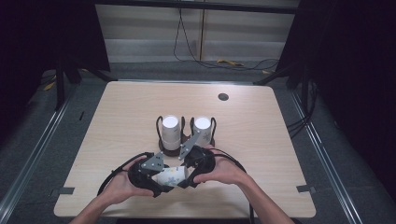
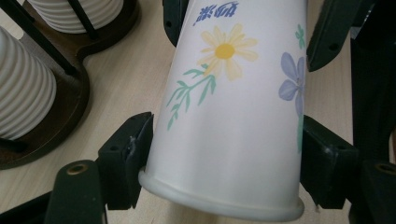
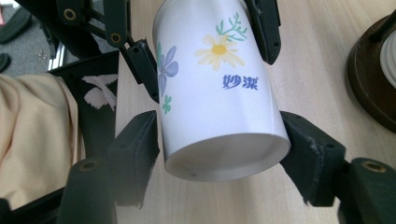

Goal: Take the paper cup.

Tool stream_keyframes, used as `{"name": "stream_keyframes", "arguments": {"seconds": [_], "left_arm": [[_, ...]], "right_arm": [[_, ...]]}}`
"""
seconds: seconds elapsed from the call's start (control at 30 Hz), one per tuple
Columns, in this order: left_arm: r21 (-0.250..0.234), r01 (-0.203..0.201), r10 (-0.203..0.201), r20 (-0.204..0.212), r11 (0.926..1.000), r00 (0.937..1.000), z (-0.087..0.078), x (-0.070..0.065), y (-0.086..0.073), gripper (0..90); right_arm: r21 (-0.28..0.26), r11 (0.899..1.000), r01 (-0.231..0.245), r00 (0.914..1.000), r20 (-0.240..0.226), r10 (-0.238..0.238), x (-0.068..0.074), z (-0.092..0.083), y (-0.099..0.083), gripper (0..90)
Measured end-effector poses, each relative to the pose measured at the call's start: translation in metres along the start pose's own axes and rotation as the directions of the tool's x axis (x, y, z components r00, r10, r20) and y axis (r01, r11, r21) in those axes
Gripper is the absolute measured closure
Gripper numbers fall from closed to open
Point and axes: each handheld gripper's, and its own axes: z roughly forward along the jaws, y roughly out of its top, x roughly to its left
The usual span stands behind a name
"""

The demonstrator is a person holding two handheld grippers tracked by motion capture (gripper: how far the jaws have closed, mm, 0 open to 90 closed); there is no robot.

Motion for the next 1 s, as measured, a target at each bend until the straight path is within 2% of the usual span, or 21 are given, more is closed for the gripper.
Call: {"name": "stream_keyframes", "arguments": {"seconds": [0.07,0.1,0.23,0.33,0.4,0.47,0.57,0.7,0.8,0.9,0.93,0.97,1.0], "left_arm": [[0.010,-0.016,0.016,0.005,0.9998,0.9999,0.001,-0.001,0.001,26.9],[0.008,-0.014,0.014,0.010,0.9999,0.9998,0.002,-0.002,0.001,26.8],[-0.005,-0.018,0.018,0.012,0.9998,0.9998,0.001,-0.002,0.000,26.3],[-0.009,-0.023,0.023,0.013,0.9997,0.9996,0.001,-0.002,0.000,26.2],[0.008,-0.019,0.019,0.016,0.9998,0.9997,0.002,-0.003,0.000,25.3],[0.002,-0.017,0.017,0.017,0.9999,0.9997,0.003,-0.003,-0.001,24.5],[-0.020,0.002,-0.001,0.027,0.9998,0.9996,0.003,-0.001,-0.003,22.4],[-0.039,0.013,-0.012,0.019,0.9991,0.9998,-0.001,0.001,-0.004,19.9],[-0.066,0.042,-0.041,0.022,0.9969,0.9989,-0.002,0.003,-0.007,18.3],[-0.102,0.080,-0.078,0.025,0.9916,0.9967,-0.006,0.005,-0.009,17.3],[-0.102,0.080,-0.078,0.025,0.9916,0.9967,-0.006,0.005,-0.009,17.3],[-0.134,0.106,-0.102,0.032,0.9854,0.9942,-0.009,0.006,-0.011,17.3],[-0.134,0.106,-0.102,0.032,0.9854,0.9942,-0.009,0.006,-0.011,17.3]], "right_arm": [[-0.003,1.000,0.005,1.0000,-0.003,-0.005,-0.001,0.001,0.000,32.0],[0.011,1.000,-0.011,0.9998,-0.013,0.012,-0.001,0.001,0.000,31.7],[0.034,0.999,-0.006,0.9999,-0.015,0.006,0.000,0.001,-0.002,34.9],[0.033,0.999,-0.006,0.9997,-0.022,0.007,0.001,0.001,-0.003,35.6],[0.044,0.999,-0.013,0.9996,-0.025,0.014,0.001,0.001,-0.004,36.0],[0.048,0.999,-0.012,0.9995,-0.028,0.014,0.001,0.002,-0.004,36.2],[0.038,0.999,-0.018,0.9993,-0.031,0.019,0.001,0.001,-0.004,36.7],[0.009,1.000,-0.022,0.9994,-0.028,0.022,-0.001,-0.003,-0.005,37.2],[-0.020,0.999,-0.029,0.9995,-0.011,0.029,0.000,-0.008,-0.007,37.4],[-0.066,0.998,-0.024,0.9997,0.001,0.025,0.002,-0.014,-0.010,37.6],[-0.066,0.998,-0.024,0.9997,0.001,0.025,0.002,-0.014,-0.010,37.6],[-0.082,0.996,-0.035,0.9994,0.004,0.035,0.001,-0.016,-0.013,37.7],[-0.082,0.996,-0.035,0.9994,0.004,0.035,0.001,-0.016,-0.013,37.7]]}}
